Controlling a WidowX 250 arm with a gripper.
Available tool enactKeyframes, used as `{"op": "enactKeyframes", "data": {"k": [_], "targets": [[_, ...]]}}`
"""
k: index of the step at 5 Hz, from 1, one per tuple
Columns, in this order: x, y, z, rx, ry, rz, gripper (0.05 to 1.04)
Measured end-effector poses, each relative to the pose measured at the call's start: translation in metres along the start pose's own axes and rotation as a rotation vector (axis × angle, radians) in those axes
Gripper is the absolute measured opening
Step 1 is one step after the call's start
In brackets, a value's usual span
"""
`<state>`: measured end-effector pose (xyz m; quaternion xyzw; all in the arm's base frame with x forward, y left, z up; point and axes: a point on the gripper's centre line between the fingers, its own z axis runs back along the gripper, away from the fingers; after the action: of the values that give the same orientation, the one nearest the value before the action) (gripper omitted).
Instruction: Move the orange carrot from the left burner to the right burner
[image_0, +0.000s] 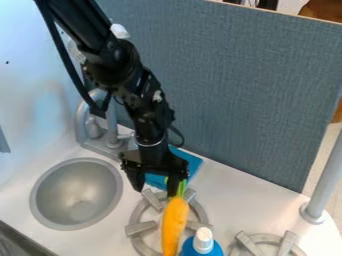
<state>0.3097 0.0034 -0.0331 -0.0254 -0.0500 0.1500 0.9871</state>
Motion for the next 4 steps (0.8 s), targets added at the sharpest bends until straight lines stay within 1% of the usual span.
{"op": "enactKeyframes", "data": {"k": [1,2,3,4], "targets": [[0.001,0.003,-0.001,0.019,-0.010,-0.034,0.996],[-0.004,-0.010,-0.006,0.023,-0.023,-0.075,0.996],[-0.008,-0.015,-0.011,0.009,-0.024,-0.062,0.996],[-0.018,-0.023,-0.021,0.013,0.018,-0.079,0.996]]}}
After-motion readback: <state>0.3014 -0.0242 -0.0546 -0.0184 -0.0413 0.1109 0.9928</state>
